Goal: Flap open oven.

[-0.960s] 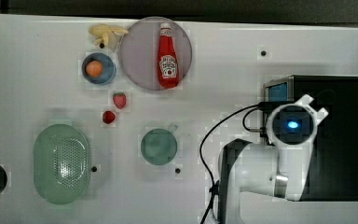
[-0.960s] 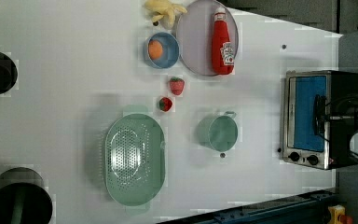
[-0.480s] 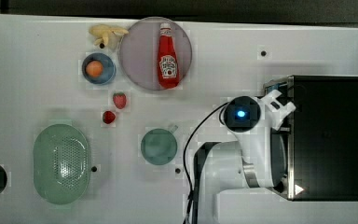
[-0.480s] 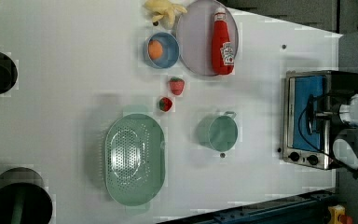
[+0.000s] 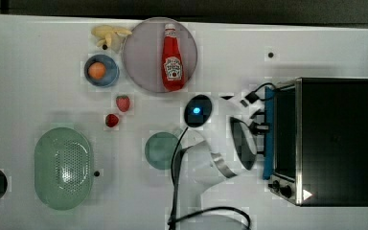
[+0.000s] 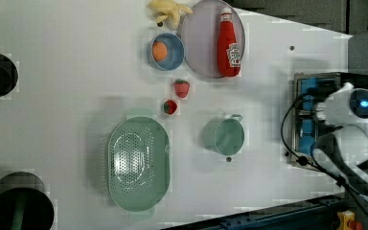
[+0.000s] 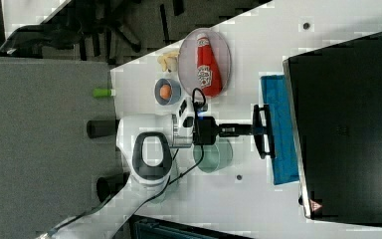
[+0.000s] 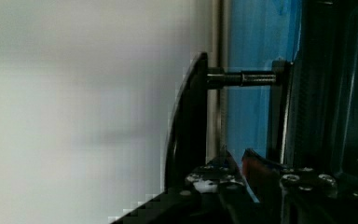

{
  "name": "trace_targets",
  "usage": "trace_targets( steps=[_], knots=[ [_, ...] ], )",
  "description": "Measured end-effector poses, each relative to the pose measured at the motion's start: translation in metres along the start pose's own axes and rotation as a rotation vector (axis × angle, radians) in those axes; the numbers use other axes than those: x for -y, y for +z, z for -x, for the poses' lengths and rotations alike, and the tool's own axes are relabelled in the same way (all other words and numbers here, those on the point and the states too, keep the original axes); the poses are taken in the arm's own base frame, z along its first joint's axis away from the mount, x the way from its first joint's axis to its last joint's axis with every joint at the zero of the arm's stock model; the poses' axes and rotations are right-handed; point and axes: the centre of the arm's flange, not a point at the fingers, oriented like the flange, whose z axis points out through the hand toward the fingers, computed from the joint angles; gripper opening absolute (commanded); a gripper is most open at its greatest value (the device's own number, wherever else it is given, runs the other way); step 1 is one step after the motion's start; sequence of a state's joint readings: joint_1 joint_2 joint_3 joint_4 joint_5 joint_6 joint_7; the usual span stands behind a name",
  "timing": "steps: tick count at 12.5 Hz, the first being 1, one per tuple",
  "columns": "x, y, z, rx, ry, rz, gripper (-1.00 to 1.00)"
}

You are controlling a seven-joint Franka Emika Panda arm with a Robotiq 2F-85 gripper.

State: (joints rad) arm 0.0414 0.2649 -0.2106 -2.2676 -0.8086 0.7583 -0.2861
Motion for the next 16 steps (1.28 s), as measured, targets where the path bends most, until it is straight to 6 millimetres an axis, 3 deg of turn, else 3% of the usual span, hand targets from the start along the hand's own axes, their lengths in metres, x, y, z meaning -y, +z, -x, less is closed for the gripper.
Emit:
trace_targets(
  steps=[3, 6, 8, 10, 16],
  knots=[
    [0.067, 0.008, 0.003, -0.027, -0.054, 0.139, -0.65],
    [0.132, 0.041, 0.011, -0.034, -0.106, 0.194, -0.65],
    [0.160, 0.062, 0.019, -0.022, -0.120, 0.219, -0.65],
    [0.171, 0.070, 0.018, -0.016, -0.102, 0.226, -0.65],
    [0.164, 0.065, 0.004, -0.021, -0.017, 0.189, -0.65]
  ],
)
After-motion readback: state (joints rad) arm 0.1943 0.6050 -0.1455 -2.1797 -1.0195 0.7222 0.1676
